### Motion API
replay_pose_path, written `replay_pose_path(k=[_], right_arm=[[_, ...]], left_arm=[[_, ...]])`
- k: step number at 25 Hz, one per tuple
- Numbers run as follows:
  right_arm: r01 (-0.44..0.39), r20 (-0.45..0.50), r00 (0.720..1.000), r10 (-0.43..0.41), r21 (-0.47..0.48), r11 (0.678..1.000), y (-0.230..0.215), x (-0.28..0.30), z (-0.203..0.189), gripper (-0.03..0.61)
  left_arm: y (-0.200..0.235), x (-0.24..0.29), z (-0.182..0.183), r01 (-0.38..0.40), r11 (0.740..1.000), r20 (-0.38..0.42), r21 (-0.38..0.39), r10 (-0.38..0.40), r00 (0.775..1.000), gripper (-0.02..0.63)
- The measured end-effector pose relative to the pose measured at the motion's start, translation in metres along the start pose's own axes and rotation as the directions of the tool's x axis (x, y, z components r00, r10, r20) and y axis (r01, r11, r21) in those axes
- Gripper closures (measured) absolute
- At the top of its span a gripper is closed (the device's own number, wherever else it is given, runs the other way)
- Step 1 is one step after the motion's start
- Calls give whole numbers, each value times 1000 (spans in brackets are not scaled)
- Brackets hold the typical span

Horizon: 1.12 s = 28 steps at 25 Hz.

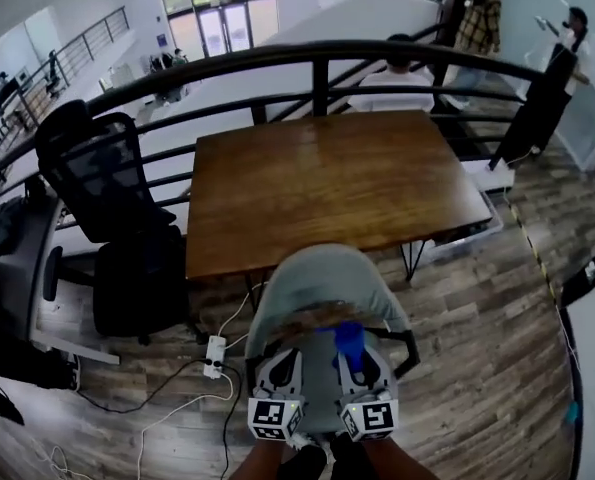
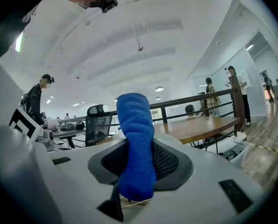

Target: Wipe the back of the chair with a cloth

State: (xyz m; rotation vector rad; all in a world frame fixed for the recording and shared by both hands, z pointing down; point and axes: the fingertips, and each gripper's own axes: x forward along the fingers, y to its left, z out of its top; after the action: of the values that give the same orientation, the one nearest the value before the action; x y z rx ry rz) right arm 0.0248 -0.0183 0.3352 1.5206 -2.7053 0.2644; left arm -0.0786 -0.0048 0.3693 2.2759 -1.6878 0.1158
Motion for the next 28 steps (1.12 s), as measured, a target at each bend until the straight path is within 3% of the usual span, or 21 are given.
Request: replay_pose_path(k=[3,7,12,16,20,23,28], right_arm=[[-30,-4,1000,30,-6,1000,14,-15,26,456],[-121,-48,992,119,-63,991,39,-61,44,456],[-155,33,987,160,-111,982,37,-100,89,454],[-132,95,984,151,-178,975,16,-137,118,455],[-136,147,975,166,-194,972,11,-168,139,456],[-146,150,973,173,-174,974,8,-195,153,455],[-127,153,979,138,-83,988,-8,-227,158,456]], left_arm=[[-10,-19,26,21,1000,15,-11,-21,1000,611],[-61,-51,50,94,995,45,-13,-94,995,611],[-97,-77,81,195,981,85,6,-195,977,611],[-107,-112,108,98,991,156,95,-112,981,611],[-103,-145,133,-23,995,225,100,0,974,612],[-131,-166,139,-32,994,228,103,8,974,612],[-186,-189,136,16,994,250,110,-43,967,611]])
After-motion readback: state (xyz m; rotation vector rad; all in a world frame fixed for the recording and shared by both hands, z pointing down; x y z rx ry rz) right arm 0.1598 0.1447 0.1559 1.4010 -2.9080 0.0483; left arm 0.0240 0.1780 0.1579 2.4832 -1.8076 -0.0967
